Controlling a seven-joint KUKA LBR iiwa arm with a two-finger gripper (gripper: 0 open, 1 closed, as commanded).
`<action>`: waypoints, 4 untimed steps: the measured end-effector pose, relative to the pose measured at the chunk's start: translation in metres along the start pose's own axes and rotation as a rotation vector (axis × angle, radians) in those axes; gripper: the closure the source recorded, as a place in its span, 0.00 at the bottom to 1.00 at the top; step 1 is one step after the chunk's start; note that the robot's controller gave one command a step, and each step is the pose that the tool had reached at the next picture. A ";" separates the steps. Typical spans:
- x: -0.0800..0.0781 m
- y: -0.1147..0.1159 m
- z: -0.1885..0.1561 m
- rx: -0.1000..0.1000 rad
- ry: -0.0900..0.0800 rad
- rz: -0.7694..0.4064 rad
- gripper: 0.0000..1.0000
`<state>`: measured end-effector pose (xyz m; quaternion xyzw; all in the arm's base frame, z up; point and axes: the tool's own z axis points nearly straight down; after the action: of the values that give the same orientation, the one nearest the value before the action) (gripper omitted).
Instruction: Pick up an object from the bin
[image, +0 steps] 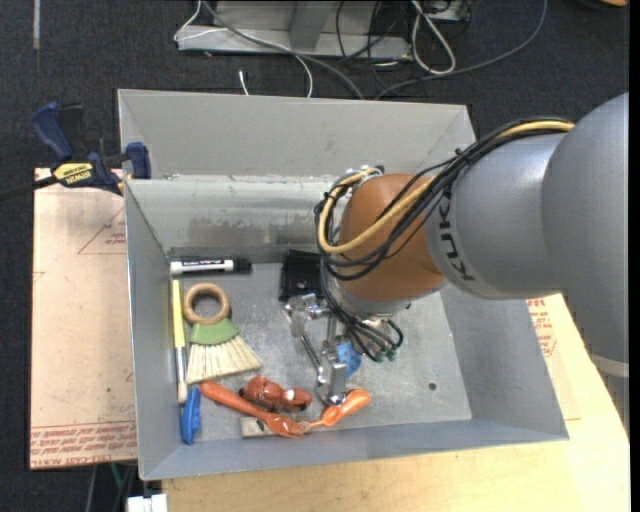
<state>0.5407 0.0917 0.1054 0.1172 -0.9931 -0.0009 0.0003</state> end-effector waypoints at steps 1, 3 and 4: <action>-0.001 -0.016 -0.020 0.000 -0.003 -0.256 0.00; -0.026 -0.042 0.034 0.003 -0.012 -0.710 1.00; -0.026 -0.042 0.034 0.003 -0.012 -0.710 1.00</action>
Offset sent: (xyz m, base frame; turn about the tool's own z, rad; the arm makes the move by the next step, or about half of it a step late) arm 0.0174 -0.0469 -0.0354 -0.3907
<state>0.5752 0.0574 0.0717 0.4550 -0.8904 -0.0002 -0.0061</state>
